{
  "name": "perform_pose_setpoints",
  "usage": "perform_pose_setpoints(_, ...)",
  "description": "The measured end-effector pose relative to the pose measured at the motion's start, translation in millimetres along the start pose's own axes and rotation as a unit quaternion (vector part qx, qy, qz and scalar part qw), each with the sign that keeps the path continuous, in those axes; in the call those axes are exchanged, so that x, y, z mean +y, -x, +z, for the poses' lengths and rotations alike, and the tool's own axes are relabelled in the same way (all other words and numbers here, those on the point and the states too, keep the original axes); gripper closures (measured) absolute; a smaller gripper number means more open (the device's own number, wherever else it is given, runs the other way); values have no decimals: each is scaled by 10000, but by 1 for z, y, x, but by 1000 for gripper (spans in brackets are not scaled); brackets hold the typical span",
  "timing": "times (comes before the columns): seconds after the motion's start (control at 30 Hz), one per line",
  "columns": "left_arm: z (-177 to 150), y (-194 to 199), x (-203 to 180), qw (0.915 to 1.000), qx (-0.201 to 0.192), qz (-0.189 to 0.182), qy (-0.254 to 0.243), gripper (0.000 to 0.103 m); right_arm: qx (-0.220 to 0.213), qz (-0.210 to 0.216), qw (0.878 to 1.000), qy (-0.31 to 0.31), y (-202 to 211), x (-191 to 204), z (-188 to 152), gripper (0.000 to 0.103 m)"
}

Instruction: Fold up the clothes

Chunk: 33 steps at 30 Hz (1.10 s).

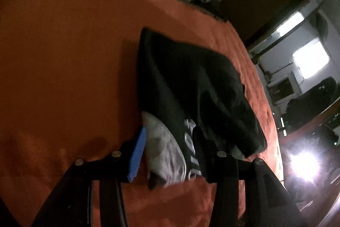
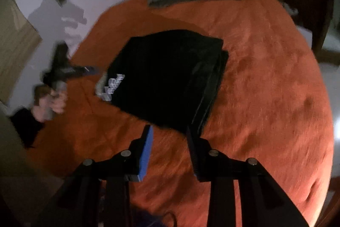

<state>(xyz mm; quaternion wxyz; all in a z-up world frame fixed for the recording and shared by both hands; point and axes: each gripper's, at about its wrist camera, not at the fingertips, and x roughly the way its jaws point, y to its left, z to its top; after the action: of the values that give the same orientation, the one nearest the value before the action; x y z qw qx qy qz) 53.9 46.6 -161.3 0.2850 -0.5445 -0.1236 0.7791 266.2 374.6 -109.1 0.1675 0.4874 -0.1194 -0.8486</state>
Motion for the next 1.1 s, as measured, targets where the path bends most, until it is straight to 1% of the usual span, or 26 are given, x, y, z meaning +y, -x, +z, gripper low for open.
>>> perform_pose_setpoints(0.03, -4, -2, 3, 10000, 27, 0, 59, 56, -107, -29, 9999, -85, 0, -2, 1, 70)
perform_pose_setpoints(0.07, -6, -7, 4, 9999, 53, 73, 76, 56, -220, -69, 9996, -168, 0, -4, 3, 60)
perform_pose_setpoints(0.1, -8, -11, 5, 9998, 97, 157, 93, 56, -291, -266, 9990, -196, -8, -10, 2, 51)
perform_pose_setpoints(0.13, -9, -15, 5, 9995, 166, 229, 114, 56, -310, -409, 9985, -212, -17, -12, 3, 51)
perform_pose_setpoints(0.2, -11, -17, 6, 9995, 210, 174, 182, 56, -300, -430, 9978, -400, -53, -27, 13, 51)
perform_pose_setpoints(0.27, -17, -13, 6, 9995, 220, 82, 226, 56, -290, -173, 9969, -705, -82, -34, 18, 51)
perform_pose_setpoints(0.3, -22, -11, 7, 9994, 226, 37, 242, 56, -304, -85, 9960, -835, -91, -36, 19, 55)
perform_pose_setpoints(0.33, -26, -8, 8, 9994, 232, -7, 259, 56, -248, 58, 9950, -968, -103, -40, 21, 63)
perform_pose_setpoints(0.37, -30, -5, 8, 9993, 237, -52, 275, 56, -193, 134, 9938, -1086, -110, -44, 21, 94)
perform_pose_setpoints(0.4, -34, -3, 9, 9992, 243, -96, 291, 57, -199, 176, 9933, -1126, -112, -44, 25, 99)
perform_pose_setpoints(0.47, -40, -4, 13, 9985, 291, -172, 423, 70, -343, 164, 9942, -1010, -95, -39, 19, 99)
perform_pose_setpoints(0.5, -43, -6, 15, 9980, 323, -207, 512, 83, -411, 154, 9948, -919, -83, -35, 14, 99)
perform_pose_setpoints(0.53, -45, -8, 17, 9973, 355, -242, 600, 86, -479, 144, 9953, -827, -71, -31, 10, 99)
perform_pose_setpoints(0.6, -52, -10, 23, 9957, 402, -367, 748, 87, -615, 123, 9959, -644, -47, -23, 1, 99)
perform_pose_setpoints(0.67, -56, -10, 28, 9943, 444, -406, 875, 87, -222, -53, 9983, -542, -60, -24, -10, 99)
perform_pose_setpoints(0.7, -58, -11, 32, 9933, 472, -409, 969, 87, -165, -107, 9985, -512, -65, -25, -10, 96)
perform_pose_setpoints(0.77, -58, -11, 35, 9926, 498, -395, 1031, 86, -74, -208, 9987, -454, -74, -27, -11, 95)
perform_pose_setpoints(0.8, -57, -11, 35, 9926, 504, -383, 1033, 85, -28, -259, 9988, -425, -79, -28, -11, 89)
perform_pose_setpoints(0.83, -56, -11, 33, 9931, 512, -338, 996, 81, -98, -220, 9984, -509, -78, -30, -8, 82)
perform_pose_setpoints(0.87, -53, -12, 29, 9947, 503, -239, 868, 80, -124, -201, 9973, -695, -77, -35, -4, 59)
perform_pose_setpoints(0.9, -51, -12, 26, 9960, 446, -165, 752, 79, -147, -184, 9958, -888, -77, -41, 0, 40)
perform_pose_setpoints(0.97, -50, -10, 26, 9971, 272, -74, 702, 79, -319, 71, 9910, -1300, -70, -57, 7, 38)
perform_pose_setpoints(1.0, -49, -9, 26, 9975, 184, -29, 677, 84, -422, 117, 9891, -1405, -67, -64, 11, 38)
perform_pose_setpoints(1.03, -48, -8, 25, 9978, 97, 16, 652, 94, -421, 131, 9885, -1443, -68, -73, 16, 38)
perform_pose_setpoints(1.07, -48, -7, 25, 9980, 9, 62, 627, 95, -412, 144, 9881, -1478, -68, -81, 21, 38)
perform_pose_setpoints(1.1, -48, -7, 28, 9976, -45, 68, 682, 95, -432, 110, 9896, -1365, -73, -83, 33, 38)
